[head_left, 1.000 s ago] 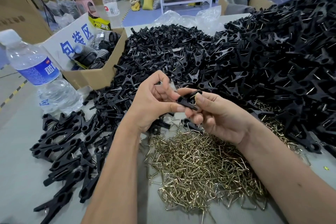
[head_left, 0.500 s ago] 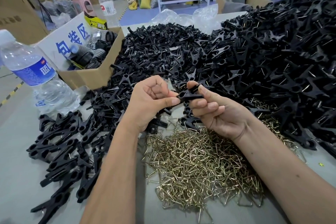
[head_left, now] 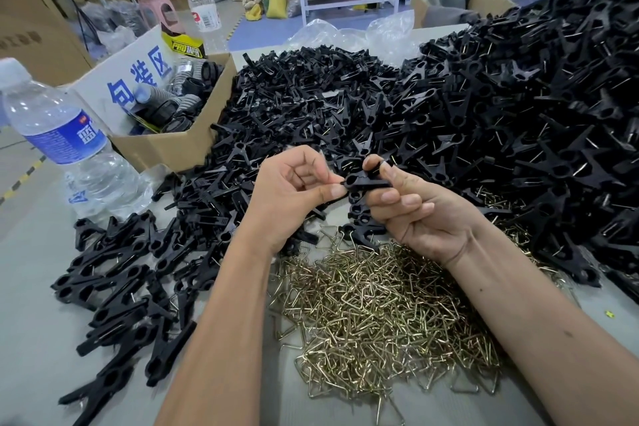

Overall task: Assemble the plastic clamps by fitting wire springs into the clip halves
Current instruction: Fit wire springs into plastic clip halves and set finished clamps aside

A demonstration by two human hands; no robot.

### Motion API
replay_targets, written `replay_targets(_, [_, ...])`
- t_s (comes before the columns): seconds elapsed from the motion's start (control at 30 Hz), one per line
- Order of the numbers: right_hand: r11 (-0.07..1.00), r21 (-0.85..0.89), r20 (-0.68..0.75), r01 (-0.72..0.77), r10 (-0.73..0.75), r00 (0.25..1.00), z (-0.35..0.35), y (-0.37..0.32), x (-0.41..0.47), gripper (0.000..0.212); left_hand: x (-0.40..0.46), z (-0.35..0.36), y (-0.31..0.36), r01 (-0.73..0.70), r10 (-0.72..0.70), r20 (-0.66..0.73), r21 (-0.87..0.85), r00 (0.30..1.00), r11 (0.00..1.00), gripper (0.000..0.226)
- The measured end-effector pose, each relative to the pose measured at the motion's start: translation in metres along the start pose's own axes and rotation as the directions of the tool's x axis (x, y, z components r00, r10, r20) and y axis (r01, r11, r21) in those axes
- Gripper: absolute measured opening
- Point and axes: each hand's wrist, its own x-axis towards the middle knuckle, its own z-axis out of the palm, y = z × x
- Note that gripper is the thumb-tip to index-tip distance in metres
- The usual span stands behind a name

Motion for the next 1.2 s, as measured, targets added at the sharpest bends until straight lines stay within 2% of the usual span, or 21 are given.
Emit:
replay_targets(0.4, [0.999, -0.032, -0.021, -0.003, 0.003, 1.000, 0.000, -0.001, -0.001, 0.016, 0.000, 0.002, -0.003, 0.030, -0.029, -0.016, 0.053, 0.999, 0.998, 0.033])
replay_targets(0.5, [1.000, -0.017, 0.020, -0.010, 0.010, 1.000, -0.003, 0.000, -0.002, 0.029, 0.000, 0.003, -0.002, 0.031, -0.029, -0.034, 0.049, 0.999, 0.998, 0.034])
replay_targets(0.57, [0.999, -0.040, 0.040, -0.004, 0.006, 0.999, -0.003, 0.001, -0.002, 0.021, 0.001, 0.003, -0.002, 0.027, -0.025, -0.047, 0.041, 0.999, 0.999, 0.033])
replay_targets(0.6, [0.997, -0.076, 0.038, 0.020, -0.018, 0.999, -0.002, 0.001, -0.002, 0.016, 0.002, 0.002, -0.002, 0.021, -0.019, -0.056, 0.041, 0.998, 0.999, 0.032])
replay_targets(0.73, [0.920, -0.355, -0.023, 0.167, -0.187, 0.982, 0.003, 0.001, 0.000, 0.023, 0.006, 0.009, -0.003, -0.001, 0.014, -0.135, 0.096, 0.991, 0.995, 0.030])
replay_targets(0.8, [0.833, -0.500, -0.077, 0.237, -0.315, 0.946, 0.012, -0.006, 0.003, 0.026, 0.012, 0.013, -0.002, 0.000, 0.033, -0.209, 0.156, 0.977, 0.988, 0.028])
replay_targets(0.87, [0.706, -0.650, -0.143, 0.282, -0.478, 0.867, 0.024, -0.021, 0.006, 0.030, 0.022, 0.013, 0.000, 0.034, 0.049, -0.283, 0.279, 0.958, 0.960, 0.027])
replay_targets(0.93, [0.539, -0.786, -0.179, 0.303, -0.668, 0.722, 0.037, -0.041, 0.013, 0.045, 0.034, 0.005, 0.004, 0.097, 0.064, -0.389, 0.380, 0.919, 0.920, 0.026])
replay_targets(1.03, [0.237, -0.955, -0.124, 0.179, -0.866, 0.484, 0.048, -0.066, 0.026, 0.068, 0.049, -0.013, 0.010, 0.237, 0.077, -0.556, 0.472, 0.828, 0.849, 0.021])
replay_targets(1.1, [0.089, -0.993, -0.050, 0.078, -0.916, 0.399, 0.050, -0.072, 0.039, 0.058, 0.059, -0.027, 0.012, 0.345, 0.052, -0.606, 0.519, 0.794, 0.782, 0.019])
replay_targets(1.13, [-0.012, -1.000, 0.016, 0.013, -0.917, 0.398, 0.052, -0.072, 0.047, 0.044, 0.064, -0.033, 0.012, 0.393, 0.024, -0.601, 0.553, 0.799, 0.734, 0.020])
replay_targets(1.17, [-0.132, -0.989, 0.090, -0.065, -0.892, 0.442, 0.054, -0.070, 0.055, 0.029, 0.070, -0.037, 0.011, 0.430, -0.015, -0.576, 0.594, 0.818, 0.680, 0.023])
replay_targets(1.2, [-0.256, -0.957, 0.149, -0.135, -0.836, 0.528, 0.056, -0.067, 0.066, 0.019, 0.075, -0.041, 0.010, 0.455, -0.064, -0.539, 0.637, 0.840, 0.622, 0.026])
